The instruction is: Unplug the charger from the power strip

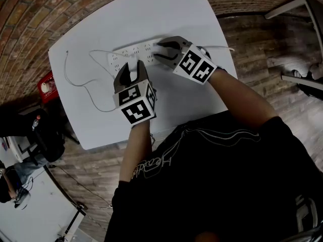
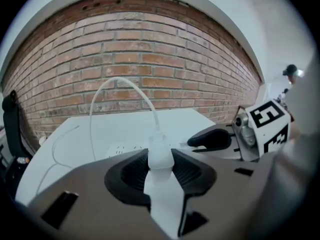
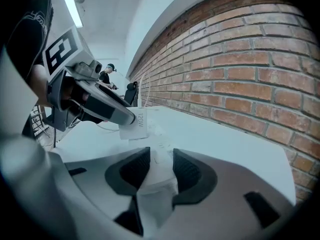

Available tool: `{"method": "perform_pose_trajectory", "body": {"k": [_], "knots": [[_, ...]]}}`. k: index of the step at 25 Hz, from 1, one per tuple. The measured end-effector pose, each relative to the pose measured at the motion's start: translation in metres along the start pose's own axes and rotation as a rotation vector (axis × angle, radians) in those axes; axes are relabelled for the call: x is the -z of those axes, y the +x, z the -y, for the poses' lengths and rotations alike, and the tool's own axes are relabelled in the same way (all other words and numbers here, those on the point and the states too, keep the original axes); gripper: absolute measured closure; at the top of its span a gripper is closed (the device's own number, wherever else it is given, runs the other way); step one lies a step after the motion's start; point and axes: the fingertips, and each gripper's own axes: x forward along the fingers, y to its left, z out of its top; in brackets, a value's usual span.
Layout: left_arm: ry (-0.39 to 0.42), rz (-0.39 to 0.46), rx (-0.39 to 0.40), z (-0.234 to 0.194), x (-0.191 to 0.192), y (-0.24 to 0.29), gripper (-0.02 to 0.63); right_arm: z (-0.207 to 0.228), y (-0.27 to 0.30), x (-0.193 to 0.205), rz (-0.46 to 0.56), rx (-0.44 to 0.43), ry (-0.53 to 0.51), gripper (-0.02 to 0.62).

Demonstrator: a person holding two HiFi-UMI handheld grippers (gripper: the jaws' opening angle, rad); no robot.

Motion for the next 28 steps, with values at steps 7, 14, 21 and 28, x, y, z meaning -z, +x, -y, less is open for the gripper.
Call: {"method": "perform_pose_trajectory", "body": {"k": [7,14,21,28], "knots": [[0.035,-0.002,0.003,-0.001,0.000,0.000,0.466,0.001,0.002,-0.002,0.000,-0.001,0.001,0.469],[0.014,-0.006,0.008,-0.002,0.000,-0.002,0.468,0.000,0.003,-0.001,0.001,-0.004,0.000,0.469],[0.110,-0.008,-0.022,0.002,0.001,-0.004,0.463,0.000,0.002,-0.001,0.004,-0.004,-0.004,0.470],[-0.163,0.005,0.063,-0.013,-0.008,-0.010,0.469,-0.001,0.000,0.000,0.003,-0.002,-0.005,0.469]]}}
